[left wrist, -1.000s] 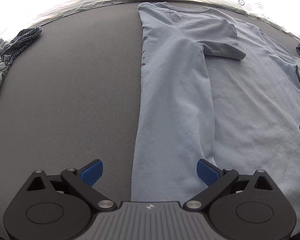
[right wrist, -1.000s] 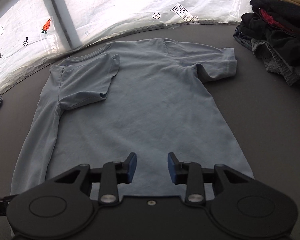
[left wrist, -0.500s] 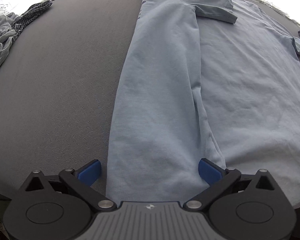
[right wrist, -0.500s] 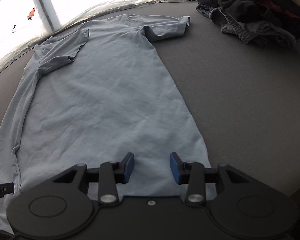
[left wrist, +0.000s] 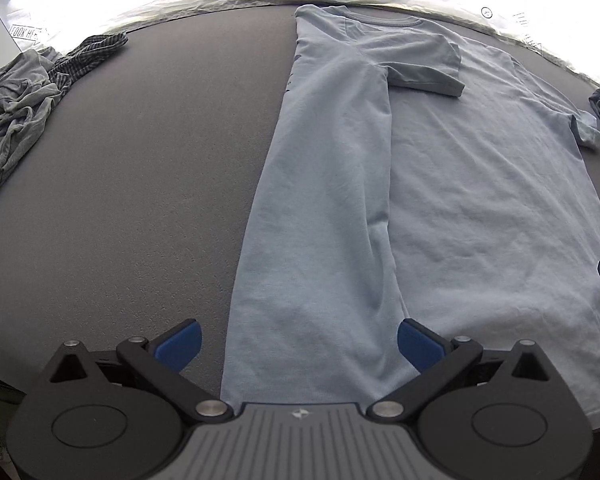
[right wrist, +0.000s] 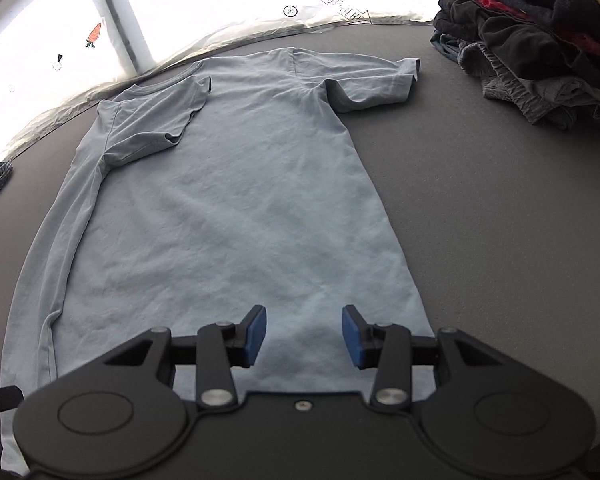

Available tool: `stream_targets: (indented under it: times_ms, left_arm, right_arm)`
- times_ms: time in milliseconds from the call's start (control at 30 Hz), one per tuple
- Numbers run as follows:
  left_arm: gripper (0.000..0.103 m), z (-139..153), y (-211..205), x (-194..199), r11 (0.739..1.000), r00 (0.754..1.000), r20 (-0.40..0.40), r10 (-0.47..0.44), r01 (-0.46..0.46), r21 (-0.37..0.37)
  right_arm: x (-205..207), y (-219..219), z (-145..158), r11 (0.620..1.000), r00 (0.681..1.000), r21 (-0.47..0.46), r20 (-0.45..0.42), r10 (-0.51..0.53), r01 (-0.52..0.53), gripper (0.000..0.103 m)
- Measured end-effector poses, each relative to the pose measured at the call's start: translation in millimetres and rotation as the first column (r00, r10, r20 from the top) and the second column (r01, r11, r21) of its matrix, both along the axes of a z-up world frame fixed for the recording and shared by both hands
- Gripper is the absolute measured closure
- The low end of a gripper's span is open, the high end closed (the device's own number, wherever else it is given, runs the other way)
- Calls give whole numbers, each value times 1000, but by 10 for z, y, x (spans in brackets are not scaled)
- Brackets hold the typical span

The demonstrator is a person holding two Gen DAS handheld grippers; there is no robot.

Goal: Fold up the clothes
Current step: 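Move both tools back over the t-shirt toward its hem, then reach the right tool to the unfolded sleeve and grasp its cuff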

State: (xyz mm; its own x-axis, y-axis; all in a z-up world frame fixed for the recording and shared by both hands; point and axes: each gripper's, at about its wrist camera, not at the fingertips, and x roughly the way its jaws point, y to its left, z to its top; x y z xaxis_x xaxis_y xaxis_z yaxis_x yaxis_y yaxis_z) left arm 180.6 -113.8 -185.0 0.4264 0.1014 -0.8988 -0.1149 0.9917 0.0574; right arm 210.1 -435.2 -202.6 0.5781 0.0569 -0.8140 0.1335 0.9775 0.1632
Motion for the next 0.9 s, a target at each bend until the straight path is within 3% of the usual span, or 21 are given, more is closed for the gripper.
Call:
stream_targets:
  times_ms: [233,467,800,900]
  left_arm:
    - [0,52,-31,230,1000,999,35,11,-11,-4]
    - [0,105,24,578,999,997,63,36,-35,-14]
    - [0,41,-11,1510,1000,998,56,28,-28,-1]
    - [0,-30,-98,1954,1000,999,46,6,-7,9]
  right_arm:
    - [206,-73,60,999,999,30,26,-21,20,59]
    - [544,-265,22,981,993,159,27,-114,108,59]
    - [1228,-717,-93,909,947,280,-4,-322,310,58]
    - [1502,-878,-111,900,928,254,18,-371,355,58]
